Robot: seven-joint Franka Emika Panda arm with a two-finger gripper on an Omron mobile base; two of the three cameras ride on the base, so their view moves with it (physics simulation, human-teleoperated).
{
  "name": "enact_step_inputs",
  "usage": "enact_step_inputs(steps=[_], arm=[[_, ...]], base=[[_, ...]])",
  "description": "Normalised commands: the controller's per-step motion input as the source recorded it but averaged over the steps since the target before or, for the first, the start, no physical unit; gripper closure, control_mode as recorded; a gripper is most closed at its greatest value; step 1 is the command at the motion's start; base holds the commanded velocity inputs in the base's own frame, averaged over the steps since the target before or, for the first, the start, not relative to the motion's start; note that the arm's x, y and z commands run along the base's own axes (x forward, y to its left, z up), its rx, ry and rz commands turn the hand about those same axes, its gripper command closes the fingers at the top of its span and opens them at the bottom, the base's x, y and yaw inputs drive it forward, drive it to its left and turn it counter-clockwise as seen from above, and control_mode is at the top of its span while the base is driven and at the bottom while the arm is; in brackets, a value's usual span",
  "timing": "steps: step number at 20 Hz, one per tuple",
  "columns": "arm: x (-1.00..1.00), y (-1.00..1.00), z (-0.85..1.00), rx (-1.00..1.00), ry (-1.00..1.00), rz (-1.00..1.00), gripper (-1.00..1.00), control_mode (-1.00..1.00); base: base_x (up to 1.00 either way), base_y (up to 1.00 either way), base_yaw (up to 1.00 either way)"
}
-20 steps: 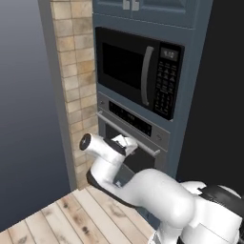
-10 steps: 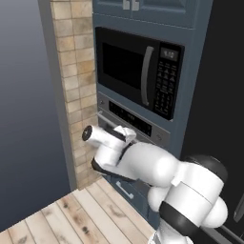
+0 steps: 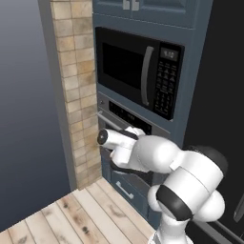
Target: Take the baked cake out of the oven and place it on the plate for cooling. Then close the oven door.
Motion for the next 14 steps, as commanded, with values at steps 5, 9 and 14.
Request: enact_step_inputs(steps=[5,9,14], arm=[[0.27,0.0,-0.13,-0.09,-0.03,0.0,-1.0,-1.0],[0.32,0.0,-0.22,-0.14,-0.04,0.0,-1.0,-1.0],[0.31,0.0,-0.21,-0.15,-0.04,0.0,-1.0,-1.0]], base=[[0.0,0.0,0.0],[0.0,0.0,0.0],[0.0,0.0,0.0]])
